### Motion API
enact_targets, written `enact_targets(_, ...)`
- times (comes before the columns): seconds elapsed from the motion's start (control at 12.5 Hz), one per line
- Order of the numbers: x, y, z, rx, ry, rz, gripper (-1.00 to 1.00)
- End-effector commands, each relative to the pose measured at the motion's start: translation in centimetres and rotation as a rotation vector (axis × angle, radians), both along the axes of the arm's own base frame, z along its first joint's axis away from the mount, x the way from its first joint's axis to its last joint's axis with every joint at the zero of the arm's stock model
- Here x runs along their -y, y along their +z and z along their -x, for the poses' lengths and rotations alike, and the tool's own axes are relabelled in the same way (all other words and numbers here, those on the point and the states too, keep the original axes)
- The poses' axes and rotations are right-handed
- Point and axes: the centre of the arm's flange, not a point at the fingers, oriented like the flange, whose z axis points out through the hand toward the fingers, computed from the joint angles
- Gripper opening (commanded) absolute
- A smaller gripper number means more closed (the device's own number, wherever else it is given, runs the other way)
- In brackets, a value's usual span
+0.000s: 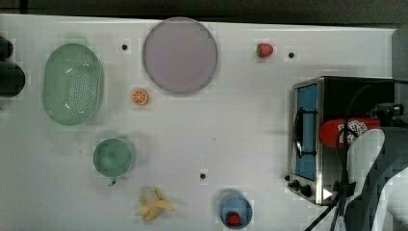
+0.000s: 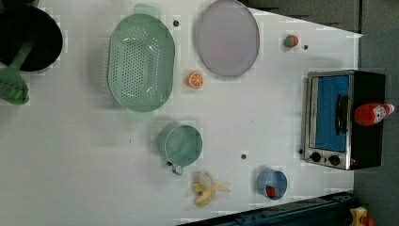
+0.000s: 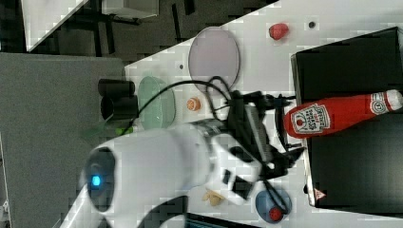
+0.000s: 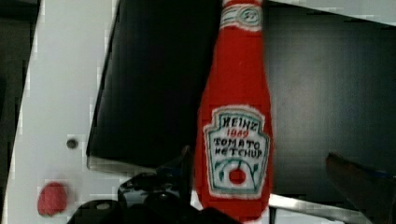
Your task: Pick Ketchup from oven and place it on table.
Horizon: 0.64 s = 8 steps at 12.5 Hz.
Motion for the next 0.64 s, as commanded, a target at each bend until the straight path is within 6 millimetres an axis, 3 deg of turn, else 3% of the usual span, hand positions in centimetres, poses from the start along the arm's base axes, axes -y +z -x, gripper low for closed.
enact_targets(0.08,1.1,-2.3,-1.3,0.058,-0.090,-0.036,1.00)
enact_targets(0.4,2.6,-7.0,-1.4,0.016,-0.158,-0.080,1.00)
enact_targets(0.64,2.7,-8.6,-1.6,0.012,-0.180,-0.101,1.00)
